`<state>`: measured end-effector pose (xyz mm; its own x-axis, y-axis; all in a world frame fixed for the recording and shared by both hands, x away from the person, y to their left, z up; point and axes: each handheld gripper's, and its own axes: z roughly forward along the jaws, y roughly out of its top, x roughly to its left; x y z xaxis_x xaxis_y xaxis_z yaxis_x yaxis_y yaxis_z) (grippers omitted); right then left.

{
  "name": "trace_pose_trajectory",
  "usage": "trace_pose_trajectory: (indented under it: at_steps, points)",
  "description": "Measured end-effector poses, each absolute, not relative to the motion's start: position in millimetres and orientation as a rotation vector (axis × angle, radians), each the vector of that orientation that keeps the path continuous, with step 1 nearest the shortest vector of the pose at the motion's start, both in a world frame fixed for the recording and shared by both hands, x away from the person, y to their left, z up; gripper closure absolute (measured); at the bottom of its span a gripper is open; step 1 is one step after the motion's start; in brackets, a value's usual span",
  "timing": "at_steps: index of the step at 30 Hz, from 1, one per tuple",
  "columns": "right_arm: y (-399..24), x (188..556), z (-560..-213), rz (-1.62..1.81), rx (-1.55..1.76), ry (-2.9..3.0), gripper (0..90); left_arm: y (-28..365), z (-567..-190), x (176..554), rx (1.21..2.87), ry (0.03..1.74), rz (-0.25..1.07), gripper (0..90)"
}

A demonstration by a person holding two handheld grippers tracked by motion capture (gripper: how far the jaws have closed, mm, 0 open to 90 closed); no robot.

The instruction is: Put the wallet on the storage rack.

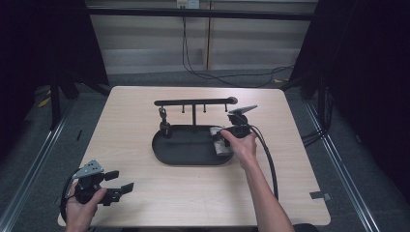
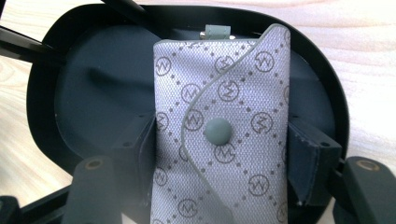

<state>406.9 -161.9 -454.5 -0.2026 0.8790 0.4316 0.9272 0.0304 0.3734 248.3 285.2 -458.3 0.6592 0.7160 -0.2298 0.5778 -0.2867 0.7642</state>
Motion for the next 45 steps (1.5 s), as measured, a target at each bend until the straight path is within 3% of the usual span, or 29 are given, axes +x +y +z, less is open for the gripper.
trace_pose_trajectory:
  at_steps: [12,23,39,45]
  points:
    - [-153.0,409.3,-469.8,-0.872,-1.929,-2.226,33.3,285.0,-458.1,248.2,1.984,1.004,0.199,20.0]
    - [-149.4,408.2,-474.3,-0.871,-1.894,-2.303,27.4,285.1,-458.1,248.7,1.993,1.002,0.205,20.0]
    - [-158.0,403.0,-461.1,-1.008,-1.87,-2.335,13.4,285.7,-458.6,249.5,1.978,1.011,0.183,20.0]
    - [-163.2,394.5,-449.9,-1.021,-1.889,-2.385,13.9,285.2,-459.0,249.4,1.977,1.012,0.184,20.0]
